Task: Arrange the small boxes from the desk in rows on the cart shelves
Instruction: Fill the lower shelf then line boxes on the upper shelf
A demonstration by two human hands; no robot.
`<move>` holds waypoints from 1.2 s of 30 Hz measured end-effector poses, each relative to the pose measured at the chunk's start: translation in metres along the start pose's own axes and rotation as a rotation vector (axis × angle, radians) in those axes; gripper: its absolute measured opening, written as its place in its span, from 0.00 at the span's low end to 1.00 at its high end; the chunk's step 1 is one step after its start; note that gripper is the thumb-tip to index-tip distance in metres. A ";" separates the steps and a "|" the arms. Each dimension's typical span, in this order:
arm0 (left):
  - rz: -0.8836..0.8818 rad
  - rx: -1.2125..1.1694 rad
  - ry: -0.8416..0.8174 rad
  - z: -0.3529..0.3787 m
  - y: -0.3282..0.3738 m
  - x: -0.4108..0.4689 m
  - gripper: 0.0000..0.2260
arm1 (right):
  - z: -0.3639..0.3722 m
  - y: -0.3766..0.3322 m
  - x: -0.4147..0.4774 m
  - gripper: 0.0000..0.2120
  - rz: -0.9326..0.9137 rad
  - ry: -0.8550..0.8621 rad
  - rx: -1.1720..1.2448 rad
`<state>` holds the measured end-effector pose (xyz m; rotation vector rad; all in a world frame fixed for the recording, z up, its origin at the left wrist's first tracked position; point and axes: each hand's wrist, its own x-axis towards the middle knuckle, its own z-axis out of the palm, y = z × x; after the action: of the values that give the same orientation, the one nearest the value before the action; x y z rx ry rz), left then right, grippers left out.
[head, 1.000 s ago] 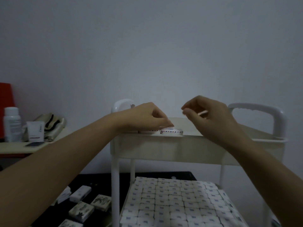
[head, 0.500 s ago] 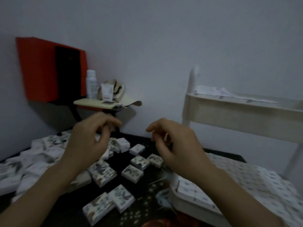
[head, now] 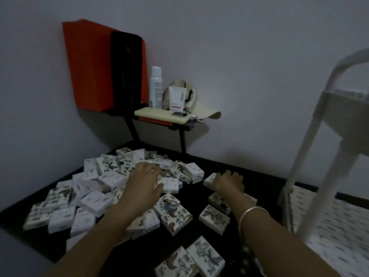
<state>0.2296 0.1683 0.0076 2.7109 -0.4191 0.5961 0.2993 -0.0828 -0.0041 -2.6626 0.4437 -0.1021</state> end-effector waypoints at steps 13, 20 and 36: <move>0.068 0.184 -0.118 0.012 -0.006 0.034 0.24 | 0.026 0.009 0.022 0.24 -0.135 0.173 0.054; -0.048 -0.269 -0.024 -0.007 0.009 0.013 0.18 | 0.004 0.009 -0.022 0.15 -0.231 0.155 0.659; -0.082 -0.941 -0.042 -0.107 0.111 -0.029 0.17 | -0.162 0.032 -0.184 0.23 -0.579 -0.151 0.851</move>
<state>0.1284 0.1152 0.1152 1.8247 -0.4476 0.2191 0.0929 -0.1162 0.1278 -1.8522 -0.3687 -0.2065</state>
